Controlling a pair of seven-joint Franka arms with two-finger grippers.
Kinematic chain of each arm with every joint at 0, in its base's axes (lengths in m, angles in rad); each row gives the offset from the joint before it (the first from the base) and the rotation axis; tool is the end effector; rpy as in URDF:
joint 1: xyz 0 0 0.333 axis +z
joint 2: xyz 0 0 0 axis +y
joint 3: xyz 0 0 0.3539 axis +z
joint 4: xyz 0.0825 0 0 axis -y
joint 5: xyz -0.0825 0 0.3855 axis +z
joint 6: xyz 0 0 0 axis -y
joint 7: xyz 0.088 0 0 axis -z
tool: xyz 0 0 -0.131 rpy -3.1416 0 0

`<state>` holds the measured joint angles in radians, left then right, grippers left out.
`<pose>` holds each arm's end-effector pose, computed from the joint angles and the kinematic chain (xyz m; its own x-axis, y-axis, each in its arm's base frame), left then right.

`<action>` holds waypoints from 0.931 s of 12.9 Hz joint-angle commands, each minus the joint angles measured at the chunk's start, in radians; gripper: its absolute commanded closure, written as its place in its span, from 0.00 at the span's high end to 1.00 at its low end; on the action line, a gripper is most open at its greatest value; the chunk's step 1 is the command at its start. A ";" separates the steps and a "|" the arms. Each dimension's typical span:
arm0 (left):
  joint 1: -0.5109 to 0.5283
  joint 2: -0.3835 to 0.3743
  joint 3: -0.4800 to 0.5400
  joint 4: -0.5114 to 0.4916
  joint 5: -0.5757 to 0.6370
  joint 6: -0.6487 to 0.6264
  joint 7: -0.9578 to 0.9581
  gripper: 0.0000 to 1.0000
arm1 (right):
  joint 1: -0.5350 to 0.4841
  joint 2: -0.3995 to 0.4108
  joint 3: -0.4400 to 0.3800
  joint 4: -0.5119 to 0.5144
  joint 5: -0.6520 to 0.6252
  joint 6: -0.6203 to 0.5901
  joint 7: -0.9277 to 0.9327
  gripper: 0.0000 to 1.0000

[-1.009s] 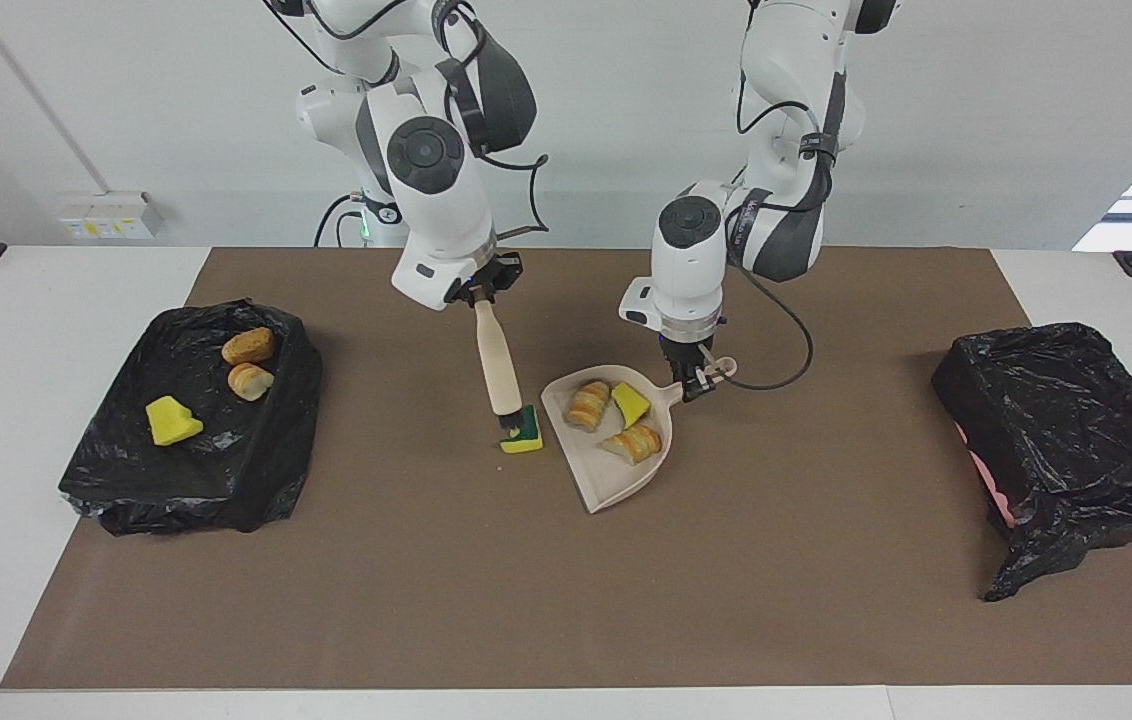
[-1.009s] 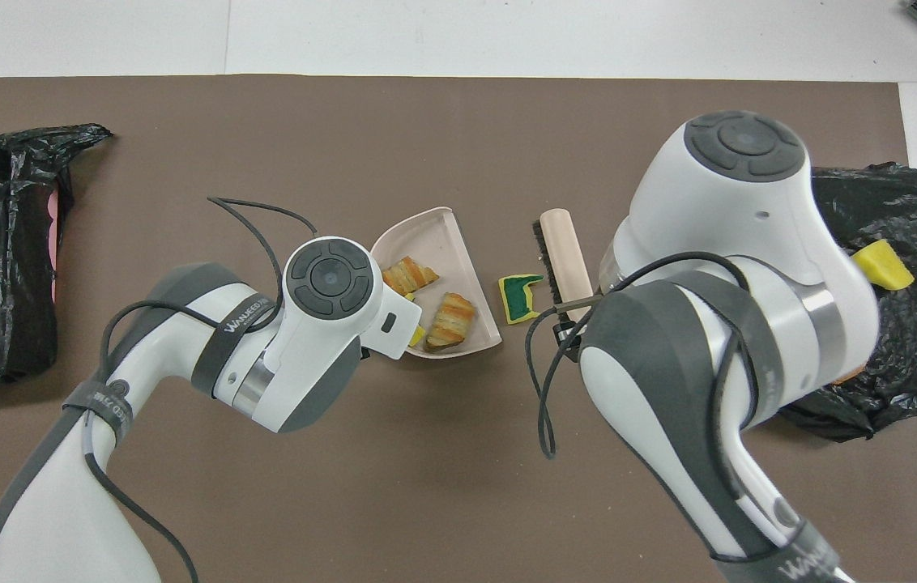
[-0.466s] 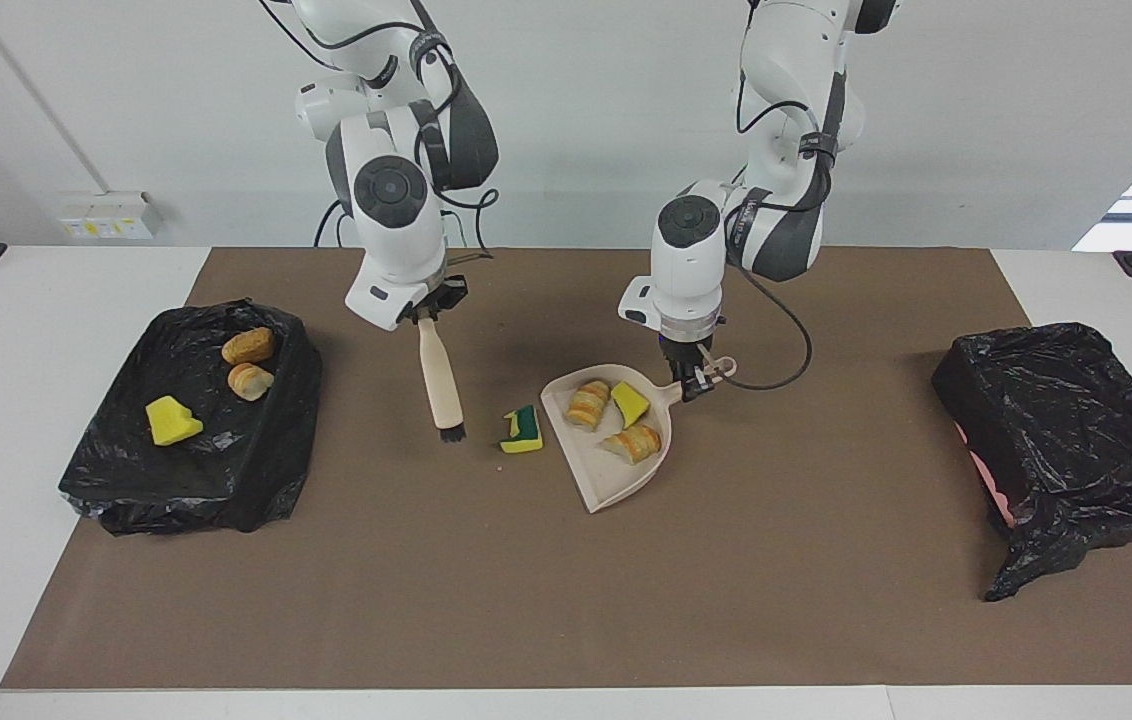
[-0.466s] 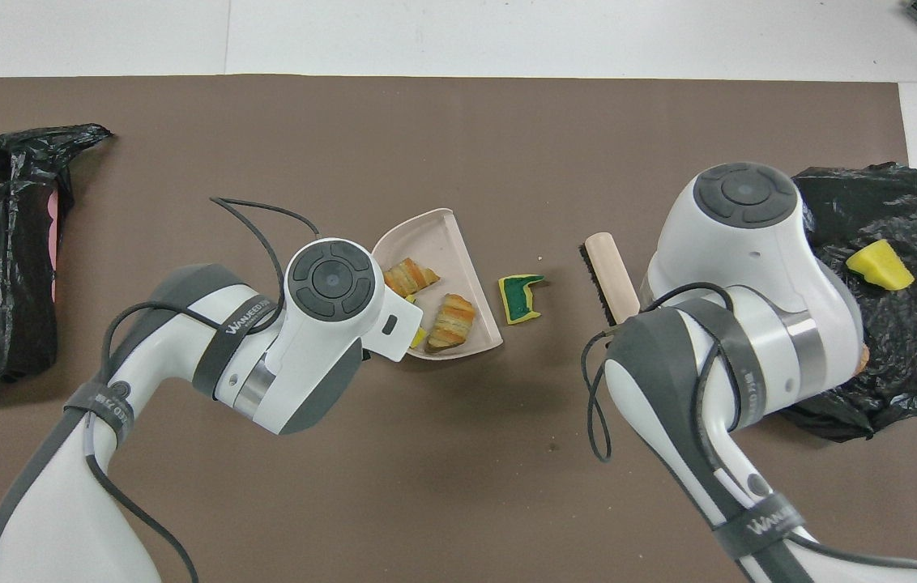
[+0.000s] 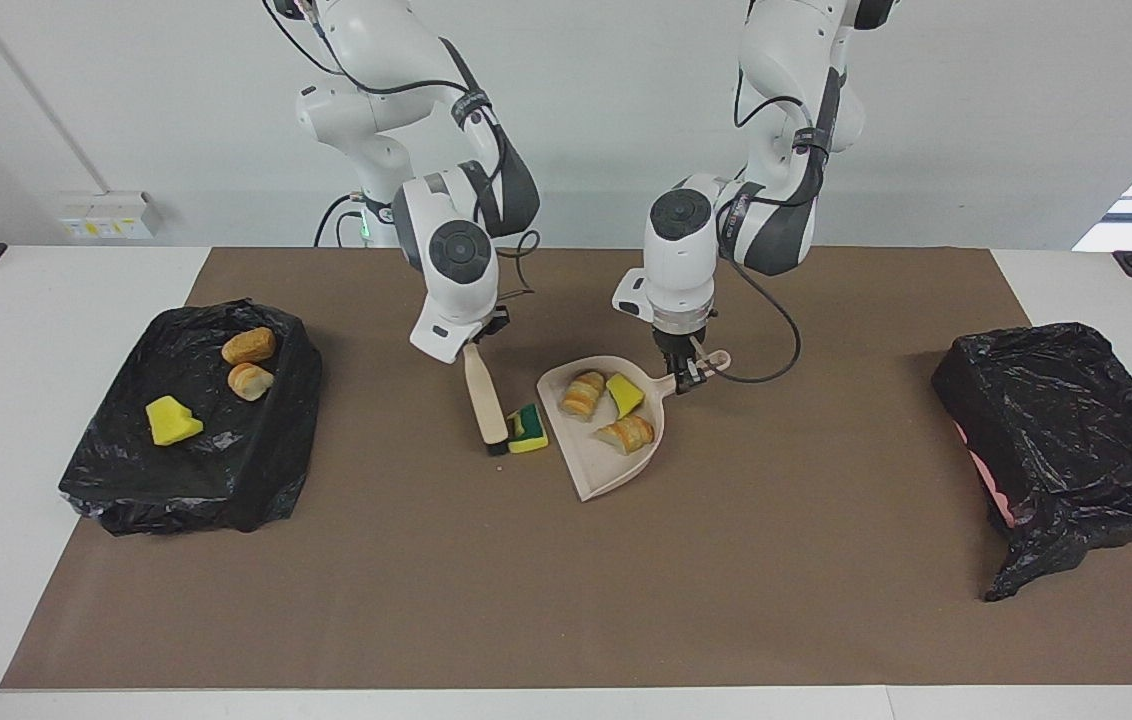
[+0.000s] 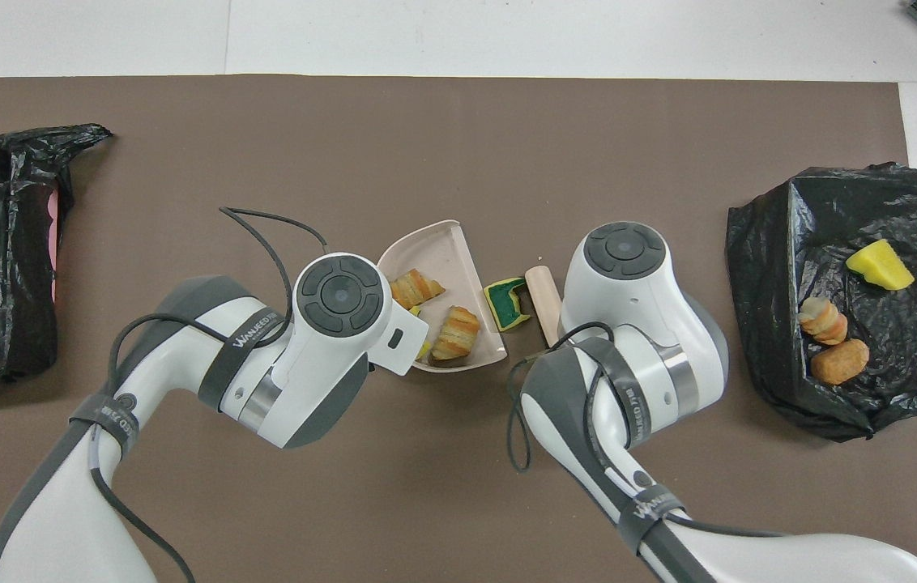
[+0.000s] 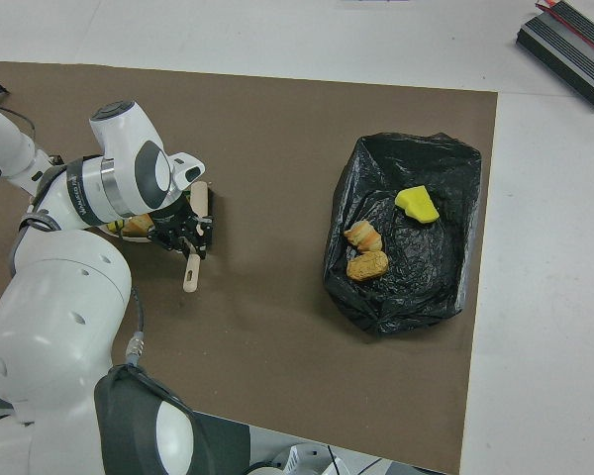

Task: Sweep and dump trash in bin
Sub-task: 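Carry the loaded dustpan to the black bag with the left gripper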

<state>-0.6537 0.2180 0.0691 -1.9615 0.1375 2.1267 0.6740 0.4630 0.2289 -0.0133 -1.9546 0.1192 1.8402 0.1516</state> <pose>0.5059 -0.3260 0.3734 0.2351 -0.9640 -0.1243 -0.9714 -0.2287 -0.0636 0.5013 0.2558 0.3523 0.9072 0.2358 -0.3484 0.2362 -0.9708 -0.0422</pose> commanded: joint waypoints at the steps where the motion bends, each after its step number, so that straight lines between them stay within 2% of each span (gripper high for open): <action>1: -0.015 -0.042 0.011 -0.051 0.010 0.007 0.012 0.00 | 0.034 -0.008 0.003 0.009 0.115 0.024 0.052 0.00; 4: -0.006 -0.040 0.011 -0.051 0.010 0.013 0.015 0.00 | 0.040 -0.014 0.001 0.045 0.119 -0.016 0.068 0.00; 6: 0.002 -0.036 0.011 -0.040 0.010 0.009 0.039 0.00 | 0.042 -0.022 -0.004 0.085 0.103 -0.083 0.089 0.00; 12: 0.049 -0.045 0.011 -0.036 0.008 0.009 0.136 0.00 | 0.048 -0.048 -0.004 0.085 0.096 -0.096 0.177 0.00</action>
<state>-0.6272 0.2086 0.0812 -1.9697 0.1374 2.1276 0.7710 0.5159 0.1910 -0.0230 -1.8701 0.2156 1.7612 0.2978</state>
